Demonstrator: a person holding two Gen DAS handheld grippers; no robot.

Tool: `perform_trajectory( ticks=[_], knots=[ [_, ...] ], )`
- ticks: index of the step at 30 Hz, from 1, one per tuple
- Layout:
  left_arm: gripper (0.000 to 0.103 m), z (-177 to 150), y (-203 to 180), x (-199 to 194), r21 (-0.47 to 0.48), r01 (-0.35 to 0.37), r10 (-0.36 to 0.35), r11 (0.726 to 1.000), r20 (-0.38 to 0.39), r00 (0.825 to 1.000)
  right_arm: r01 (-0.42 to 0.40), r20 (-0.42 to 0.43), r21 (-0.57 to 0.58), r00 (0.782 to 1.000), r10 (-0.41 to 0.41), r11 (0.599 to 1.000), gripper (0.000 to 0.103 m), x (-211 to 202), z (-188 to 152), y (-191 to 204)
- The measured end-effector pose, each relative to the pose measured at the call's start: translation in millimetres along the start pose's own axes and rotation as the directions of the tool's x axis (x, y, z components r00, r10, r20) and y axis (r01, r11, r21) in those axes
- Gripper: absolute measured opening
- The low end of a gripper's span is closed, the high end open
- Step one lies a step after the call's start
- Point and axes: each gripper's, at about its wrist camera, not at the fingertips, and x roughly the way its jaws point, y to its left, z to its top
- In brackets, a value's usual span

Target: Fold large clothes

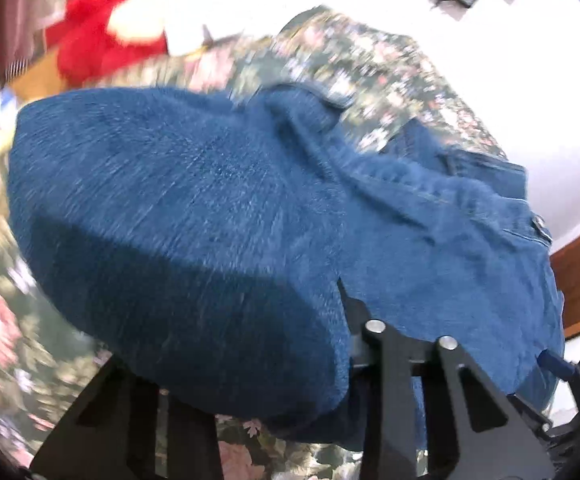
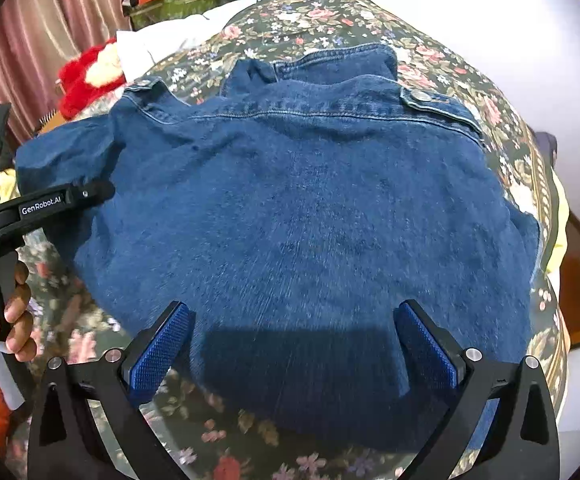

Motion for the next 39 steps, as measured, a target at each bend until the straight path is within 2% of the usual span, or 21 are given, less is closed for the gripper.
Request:
perform_trajectory(
  ticks=[2, 6, 10, 14, 16, 19, 21, 23, 25, 28, 30, 33, 36, 38, 39],
  knots=[
    [0.030, 3, -7, -18, 0.042, -0.009, 0.007, 0.999, 0.040, 0.999, -0.017, 0.018, 0.023, 1.000, 0.016, 1.000, 0.103, -10, 3, -1],
    [0.028, 13, -12, -47, 0.062, 0.001, -0.007, 0.998, 0.089, 0.996, -0.064, 0.042, 0.053, 0.997, 0.062, 0.997, 0.103, -19, 14, 5],
    [0.028, 13, -5, -81, 0.068, 0.017, -0.025, 0.998, 0.122, 0.992, -0.104, -0.016, 0.024, 0.994, 0.104, 0.994, 0.103, 0, 20, 28],
    [0.028, 5, -4, -96, 0.126, -0.044, 0.024, 0.991, 0.160, 0.987, -0.165, -0.093, -0.014, 0.982, 0.163, 0.986, 0.103, 29, 11, 55],
    [0.027, 0, -9, -97, 0.164, -0.085, 0.056, 0.983, 0.172, 0.984, -0.165, -0.095, -0.043, 0.983, 0.160, 0.985, 0.103, 32, 8, 63],
    [0.026, 2, -19, -101, 0.206, -0.099, 0.059, 0.974, 0.190, 0.980, -0.168, -0.093, -0.068, 0.983, 0.161, 0.984, 0.102, 23, 9, 62],
    [0.026, 5, -32, -105, 0.235, -0.098, 0.047, 0.967, 0.211, 0.976, -0.188, -0.063, -0.031, 0.980, 0.186, 0.982, 0.101, 7, 8, 45],
    [0.025, 8, -53, -111, 0.278, -0.093, 0.025, 0.956, 0.238, 0.971, -0.122, 0.022, 0.025, 0.992, 0.121, 0.992, 0.101, -17, 3, 17],
    [0.024, 6, -74, -113, 0.316, -0.084, 0.002, 0.945, 0.252, 0.968, -0.061, 0.087, 0.078, 0.995, 0.054, 0.995, 0.101, -40, -1, -10],
    [0.021, -3, -120, -111, 0.405, -0.071, -0.043, 0.912, 0.266, 0.963, 0.041, 0.156, 0.184, 0.985, -0.071, 0.982, 0.101, -77, -13, -60],
    [0.021, -13, -145, -110, 0.459, -0.056, -0.076, 0.887, 0.265, 0.961, 0.153, 0.182, 0.273, 0.961, -0.208, 0.950, 0.101, -104, -26, -97],
    [0.020, -37, -187, -98, 0.548, -0.020, -0.127, 0.836, 0.229, 0.965, 0.200, 0.185, 0.364, 0.942, -0.281, 0.910, 0.101, -131, -41, -136],
    [0.020, -70, -217, -88, 0.642, -0.014, -0.146, 0.766, 0.195, 0.970, 0.210, 0.164, 0.411, 0.940, -0.299, 0.887, 0.101, -148, -59, -161],
    [0.020, -94, -230, -78, 0.725, -0.025, -0.139, 0.689, 0.165, 0.976, 0.225, 0.152, 0.418, 0.938, -0.312, 0.880, 0.101, -154, -73, -166],
    [0.020, -104, -232, -69, 0.751, -0.014, -0.120, 0.660, 0.124, 0.985, 0.232, 0.145, 0.417, 0.938, -0.316, 0.879, 0.101, -156, -80, -168]
  ],
)
